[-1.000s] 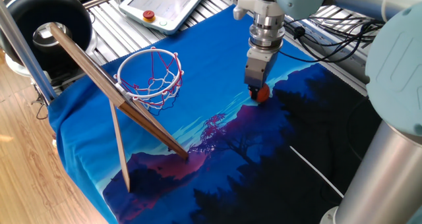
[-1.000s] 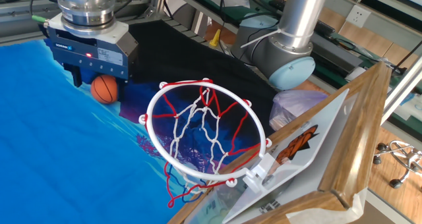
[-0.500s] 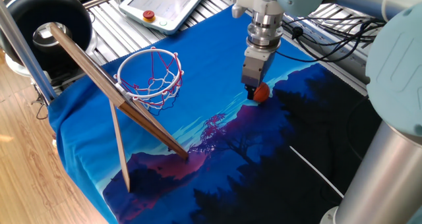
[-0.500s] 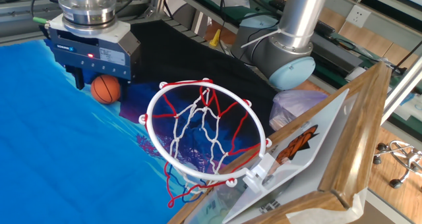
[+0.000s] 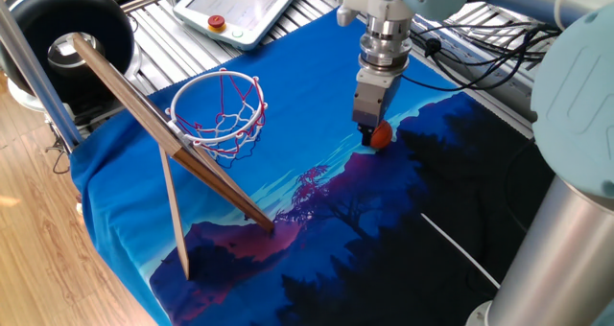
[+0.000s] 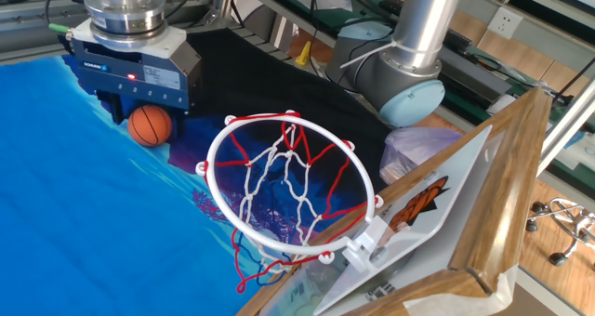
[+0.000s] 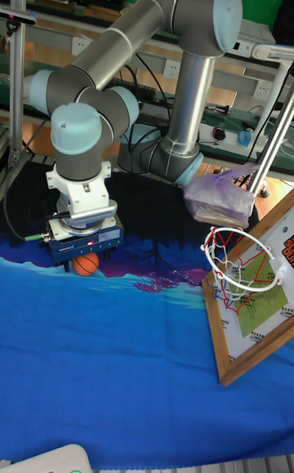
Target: Grab a basketball, release it and shoot it into the basket
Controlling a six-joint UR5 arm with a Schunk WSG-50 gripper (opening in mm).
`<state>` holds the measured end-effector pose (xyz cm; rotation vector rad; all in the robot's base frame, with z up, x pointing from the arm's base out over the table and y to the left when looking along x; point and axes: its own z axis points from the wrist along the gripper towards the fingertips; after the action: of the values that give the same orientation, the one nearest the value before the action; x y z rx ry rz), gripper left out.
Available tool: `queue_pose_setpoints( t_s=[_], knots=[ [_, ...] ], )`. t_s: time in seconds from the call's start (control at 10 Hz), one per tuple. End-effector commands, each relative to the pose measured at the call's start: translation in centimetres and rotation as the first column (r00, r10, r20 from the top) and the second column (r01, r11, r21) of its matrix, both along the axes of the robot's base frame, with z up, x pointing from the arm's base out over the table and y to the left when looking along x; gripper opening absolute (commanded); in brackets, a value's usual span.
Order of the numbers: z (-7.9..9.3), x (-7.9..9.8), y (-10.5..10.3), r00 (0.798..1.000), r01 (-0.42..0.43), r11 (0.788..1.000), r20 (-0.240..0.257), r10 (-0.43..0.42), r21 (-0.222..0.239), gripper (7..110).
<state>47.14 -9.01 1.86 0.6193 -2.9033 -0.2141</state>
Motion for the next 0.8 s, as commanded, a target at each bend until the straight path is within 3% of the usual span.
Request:
queue_pose_setpoints(
  t_s=[0.0, 0.2, 0.6, 0.7],
  knots=[
    [0.9, -0.3, 0.0, 0.999, 0.021, 1.000, -0.026, -0.022, -0.020, 66],
    [0.9, 0.1, 0.1, 0.999, 0.028, 0.999, -0.019, -0.028, -0.024, 66],
    [0.2, 0.1, -1.3, 0.998, 0.047, 0.995, -0.033, -0.050, -0.083, 66],
    [0.2, 0.1, -1.1, 0.998, 0.055, 0.996, -0.033, -0.057, -0.077, 44]
  ],
)
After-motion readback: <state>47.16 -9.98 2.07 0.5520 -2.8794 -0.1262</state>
